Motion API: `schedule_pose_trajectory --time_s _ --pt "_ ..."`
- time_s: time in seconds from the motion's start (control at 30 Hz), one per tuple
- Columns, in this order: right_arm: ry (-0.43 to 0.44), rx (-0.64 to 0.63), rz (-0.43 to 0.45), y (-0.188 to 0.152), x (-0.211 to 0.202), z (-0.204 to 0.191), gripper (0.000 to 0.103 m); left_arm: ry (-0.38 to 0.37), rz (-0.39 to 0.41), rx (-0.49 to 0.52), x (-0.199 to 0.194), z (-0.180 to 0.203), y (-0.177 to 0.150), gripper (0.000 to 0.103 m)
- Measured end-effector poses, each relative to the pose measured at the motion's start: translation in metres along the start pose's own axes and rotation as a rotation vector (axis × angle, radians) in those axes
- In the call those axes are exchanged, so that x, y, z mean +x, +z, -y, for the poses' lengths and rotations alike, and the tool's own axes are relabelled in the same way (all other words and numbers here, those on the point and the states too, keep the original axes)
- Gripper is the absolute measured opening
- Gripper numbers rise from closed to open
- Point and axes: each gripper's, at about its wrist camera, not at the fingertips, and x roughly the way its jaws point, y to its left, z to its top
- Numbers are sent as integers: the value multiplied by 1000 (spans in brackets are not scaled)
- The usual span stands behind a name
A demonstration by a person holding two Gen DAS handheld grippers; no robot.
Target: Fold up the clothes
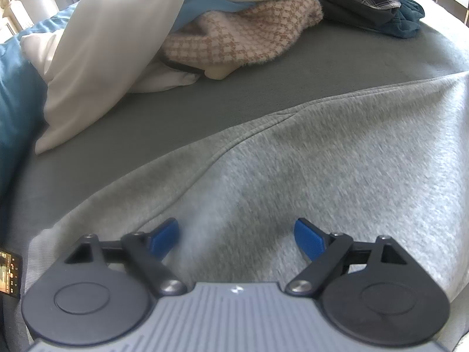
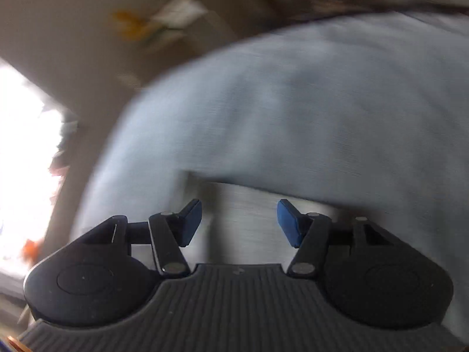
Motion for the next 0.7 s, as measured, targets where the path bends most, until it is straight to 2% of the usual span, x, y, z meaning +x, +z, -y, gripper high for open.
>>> schedule_pose_trajectory --time_s 0.07,0.13,0.2,0.3,0.37,0.43,0.5,0.57,0.63,0.7 --pt "-90 75 -61 -7 11 30 56 -1 -2 2 0 0 0 88" --pt "-45 93 -93 -17 18 40 52 -3 -5 7 -1 -1 1 88" --pt "25 45 -112 -22 20 32 2 -5 -5 9 -1 -2 1 88" --pt "31 -90 -54 -23 2 15 2 -6 -4 9 -2 -3 1 88" --pt "1 -86 -41 -15 -4 22 2 -6 -4 11 -2 -3 1 88" --pt "-63 -100 -79 -15 6 40 2 -6 -4 13 -2 -3 1 89" --pt "-79 -128 -91 -19 12 49 2 -8 -5 15 -3 -4 1 89" --pt "-76 -91 -56 -17 9 52 2 -10 -2 14 -3 -5 1 89" --pt "-92 -7 0 -14 0 58 10 -11 2 12 -3 -6 0 89" --pt "-133 74 75 -9 -10 59 33 -9 5 10 -3 -6 0 89"
